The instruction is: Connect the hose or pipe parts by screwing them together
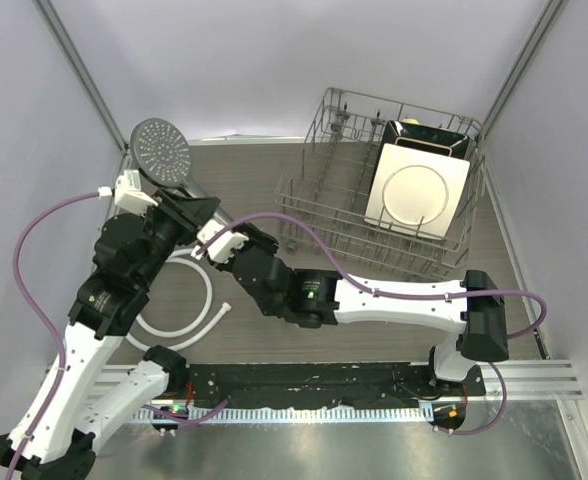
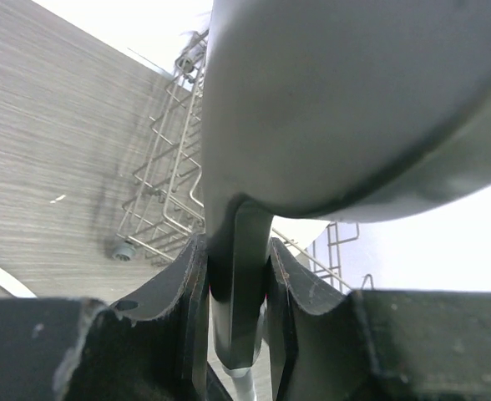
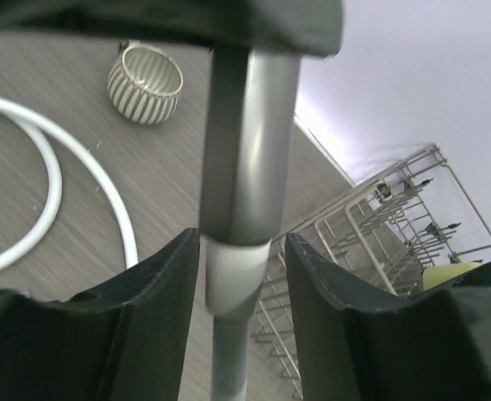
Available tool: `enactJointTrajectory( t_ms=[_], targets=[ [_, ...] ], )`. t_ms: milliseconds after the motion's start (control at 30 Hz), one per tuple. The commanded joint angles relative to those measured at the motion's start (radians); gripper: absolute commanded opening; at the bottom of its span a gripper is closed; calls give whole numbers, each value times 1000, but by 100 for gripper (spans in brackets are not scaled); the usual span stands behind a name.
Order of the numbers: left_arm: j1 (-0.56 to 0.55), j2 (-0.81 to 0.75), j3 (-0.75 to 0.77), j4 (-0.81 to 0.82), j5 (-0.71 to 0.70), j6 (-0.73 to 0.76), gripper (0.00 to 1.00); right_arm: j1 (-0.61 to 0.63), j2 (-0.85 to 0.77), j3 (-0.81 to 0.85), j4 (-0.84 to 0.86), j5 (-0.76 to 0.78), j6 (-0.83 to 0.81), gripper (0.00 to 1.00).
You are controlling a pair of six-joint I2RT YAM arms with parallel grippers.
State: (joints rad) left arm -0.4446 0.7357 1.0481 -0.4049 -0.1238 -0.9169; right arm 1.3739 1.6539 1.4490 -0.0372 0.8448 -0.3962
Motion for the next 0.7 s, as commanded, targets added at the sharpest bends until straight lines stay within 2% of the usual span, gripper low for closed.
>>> enactJointTrajectory(
  t_ms=[0,67,100,133,200,233,333,367,400,433,567,600,633,667],
  targets=[
    [-2,-48,-5,22,12,-45,0,-1,-20,34,158,36,-64,53],
    [0,-64,-20,18,9,-65,0,-1,-2,45,164,36,-85,53],
    [0,-70,-37,23,9,-69,0,-1,1,48,168,34,-90,48],
    [0,-74,-43,26,10,-79,0,1,4,50,168,25,-95,23],
    [-2,-82,-51,31,16,-74,0,1,-3,44,186,20,-104,3],
    [0,-84,-51,40,38,-65,0,-2,-12,34,191,11,-96,1],
    [-2,-108,-94,144,91,12,0,-53,-80,15,143,-169,21,1],
    [-2,-128,-111,178,113,44,0,-82,-106,1,116,-334,75,1],
    [-2,-136,-150,271,154,64,0,-116,-167,-19,115,-436,199,1],
    [0,-143,-164,299,180,70,0,-198,-193,-59,117,-522,250,1],
    [-2,-163,-243,495,373,64,0,-361,-273,-137,187,-939,443,1],
    [-2,-165,-279,585,406,55,0,-390,-276,-147,203,-1086,482,1],
    [-2,-164,-295,624,430,46,0,-418,-276,-162,229,-1175,579,1],
    [-2,-160,-307,667,459,40,0,-482,-273,-177,316,-1252,633,1]
  ],
)
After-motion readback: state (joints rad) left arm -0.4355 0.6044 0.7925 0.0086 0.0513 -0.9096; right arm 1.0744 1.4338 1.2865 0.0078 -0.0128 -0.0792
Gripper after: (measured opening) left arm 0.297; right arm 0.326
